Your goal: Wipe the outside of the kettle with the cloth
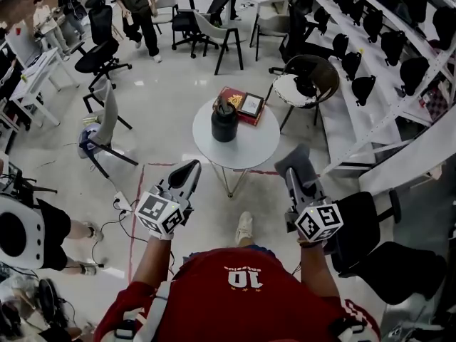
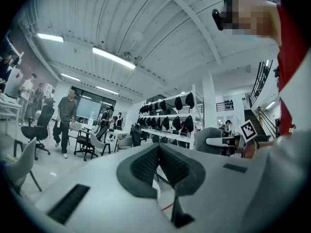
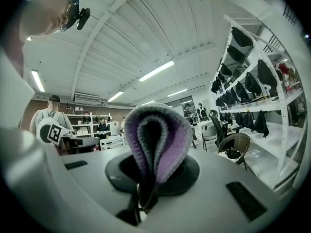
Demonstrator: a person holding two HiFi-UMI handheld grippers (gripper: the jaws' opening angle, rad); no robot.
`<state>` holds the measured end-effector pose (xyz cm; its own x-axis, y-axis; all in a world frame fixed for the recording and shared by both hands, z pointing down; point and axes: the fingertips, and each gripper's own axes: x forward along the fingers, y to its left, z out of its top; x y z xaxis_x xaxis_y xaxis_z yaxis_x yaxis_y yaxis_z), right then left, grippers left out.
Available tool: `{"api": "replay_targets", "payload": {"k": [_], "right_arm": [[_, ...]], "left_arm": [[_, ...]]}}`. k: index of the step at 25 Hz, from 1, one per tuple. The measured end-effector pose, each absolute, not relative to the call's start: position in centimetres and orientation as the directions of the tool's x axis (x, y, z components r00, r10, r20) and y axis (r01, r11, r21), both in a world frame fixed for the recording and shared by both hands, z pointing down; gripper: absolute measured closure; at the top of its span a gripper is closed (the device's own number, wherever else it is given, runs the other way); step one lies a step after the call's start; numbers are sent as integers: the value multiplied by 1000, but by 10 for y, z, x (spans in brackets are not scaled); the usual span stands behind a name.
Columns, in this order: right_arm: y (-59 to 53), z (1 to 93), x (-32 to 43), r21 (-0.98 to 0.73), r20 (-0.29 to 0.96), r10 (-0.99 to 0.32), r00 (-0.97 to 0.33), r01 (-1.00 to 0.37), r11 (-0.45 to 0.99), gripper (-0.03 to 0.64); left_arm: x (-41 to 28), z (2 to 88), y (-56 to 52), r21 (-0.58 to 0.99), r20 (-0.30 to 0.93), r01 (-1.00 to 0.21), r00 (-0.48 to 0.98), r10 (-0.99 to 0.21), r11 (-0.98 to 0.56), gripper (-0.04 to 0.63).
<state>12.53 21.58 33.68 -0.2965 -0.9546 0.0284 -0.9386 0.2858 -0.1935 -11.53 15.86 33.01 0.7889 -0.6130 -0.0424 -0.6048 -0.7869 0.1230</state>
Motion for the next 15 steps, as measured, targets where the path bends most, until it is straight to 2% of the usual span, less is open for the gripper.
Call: {"api": "replay_targets", "payload": {"k": [15], "right_arm": [[87,342,193,-223,32,-922,-386,-902,370,572]], "left_arm": [[-28,316,42,104,-36,-622,778,-628,-776,588]]}}
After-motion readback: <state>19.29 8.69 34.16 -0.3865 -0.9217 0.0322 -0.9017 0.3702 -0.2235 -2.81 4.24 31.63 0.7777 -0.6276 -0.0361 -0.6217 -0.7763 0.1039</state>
